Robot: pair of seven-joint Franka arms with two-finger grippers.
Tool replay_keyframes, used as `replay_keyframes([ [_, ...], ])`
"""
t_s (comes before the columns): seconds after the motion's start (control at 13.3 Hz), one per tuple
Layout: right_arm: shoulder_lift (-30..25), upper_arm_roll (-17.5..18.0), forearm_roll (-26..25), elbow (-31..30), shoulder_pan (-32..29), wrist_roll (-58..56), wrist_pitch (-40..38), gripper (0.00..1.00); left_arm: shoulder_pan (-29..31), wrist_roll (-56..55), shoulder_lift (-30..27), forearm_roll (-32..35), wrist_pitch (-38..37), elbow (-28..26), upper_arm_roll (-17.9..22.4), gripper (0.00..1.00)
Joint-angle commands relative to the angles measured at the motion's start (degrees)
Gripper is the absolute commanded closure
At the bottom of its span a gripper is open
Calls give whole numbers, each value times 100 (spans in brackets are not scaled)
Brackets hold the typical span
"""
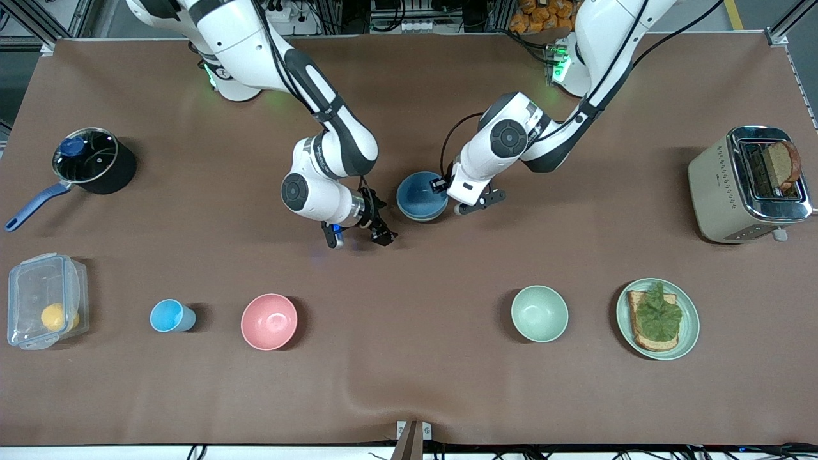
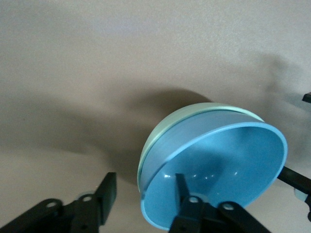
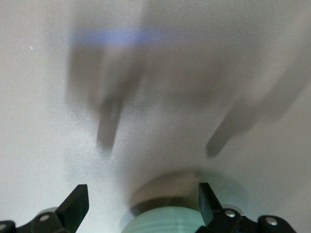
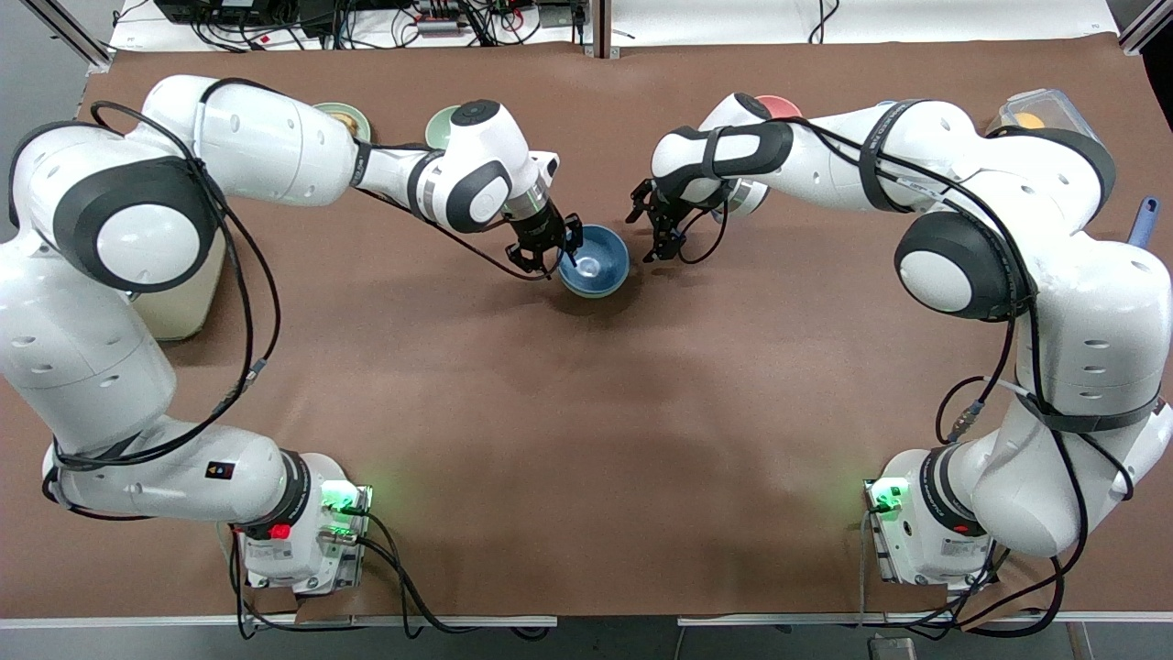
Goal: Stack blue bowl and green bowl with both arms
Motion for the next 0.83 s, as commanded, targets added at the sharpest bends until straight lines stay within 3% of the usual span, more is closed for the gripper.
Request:
replay_keyframes([
  [0.0,26,52,102,101,-53,-3,-100,0,9,-128,-47,-32,63,101,-13,0],
  [0.38,-150,-1,14,109,-254,-186,-434,0,202,-446,-1091,-14,-252,224,31,0],
  [0.53,-203,-1,6,109,-509,-598,-644,0,465,-410,-1548,396,-551,294,40,0],
  [0.75,-212,-114,-484,118,-817,-882,-724,0,800,-402,-1779,907,-1935,1169,49,0],
])
